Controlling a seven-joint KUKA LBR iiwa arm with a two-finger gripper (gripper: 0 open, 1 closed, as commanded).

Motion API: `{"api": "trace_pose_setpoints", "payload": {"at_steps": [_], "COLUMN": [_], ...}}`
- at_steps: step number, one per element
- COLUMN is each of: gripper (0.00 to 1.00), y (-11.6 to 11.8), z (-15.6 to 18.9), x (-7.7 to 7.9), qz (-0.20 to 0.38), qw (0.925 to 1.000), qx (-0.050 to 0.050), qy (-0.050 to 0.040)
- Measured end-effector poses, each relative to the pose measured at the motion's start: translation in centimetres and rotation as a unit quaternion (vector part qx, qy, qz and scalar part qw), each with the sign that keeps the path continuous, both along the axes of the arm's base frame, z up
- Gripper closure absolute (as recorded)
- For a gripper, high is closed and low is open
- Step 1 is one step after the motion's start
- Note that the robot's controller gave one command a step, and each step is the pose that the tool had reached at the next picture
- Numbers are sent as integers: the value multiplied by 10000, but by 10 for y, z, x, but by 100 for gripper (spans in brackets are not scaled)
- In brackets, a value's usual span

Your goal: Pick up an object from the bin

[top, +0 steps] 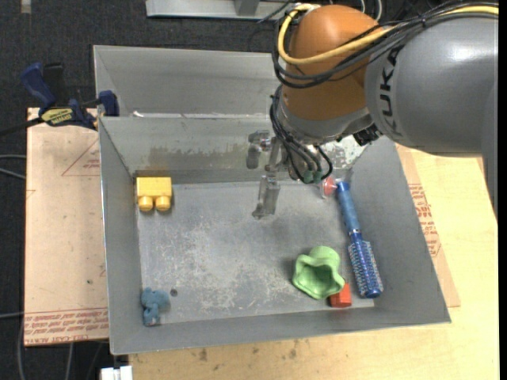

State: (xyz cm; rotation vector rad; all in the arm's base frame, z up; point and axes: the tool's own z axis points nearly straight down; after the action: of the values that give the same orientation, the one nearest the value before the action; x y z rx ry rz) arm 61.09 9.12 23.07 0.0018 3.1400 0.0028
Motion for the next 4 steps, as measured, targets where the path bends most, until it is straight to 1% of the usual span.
{"api": "trace_pose_setpoints", "payload": {"at_steps": [1,2,3,4], "gripper": [0,0,0,100], "y": [77,108,131,131], "z": [-48,-59,-127,-125], "x": [-20,16,4,5], "qz": [52,-1297,-3013,-3012], "qw": [10000,9916,9535,9536], "qx": [10,4,-15,-12], "qy": [31,-6,31,14]}}
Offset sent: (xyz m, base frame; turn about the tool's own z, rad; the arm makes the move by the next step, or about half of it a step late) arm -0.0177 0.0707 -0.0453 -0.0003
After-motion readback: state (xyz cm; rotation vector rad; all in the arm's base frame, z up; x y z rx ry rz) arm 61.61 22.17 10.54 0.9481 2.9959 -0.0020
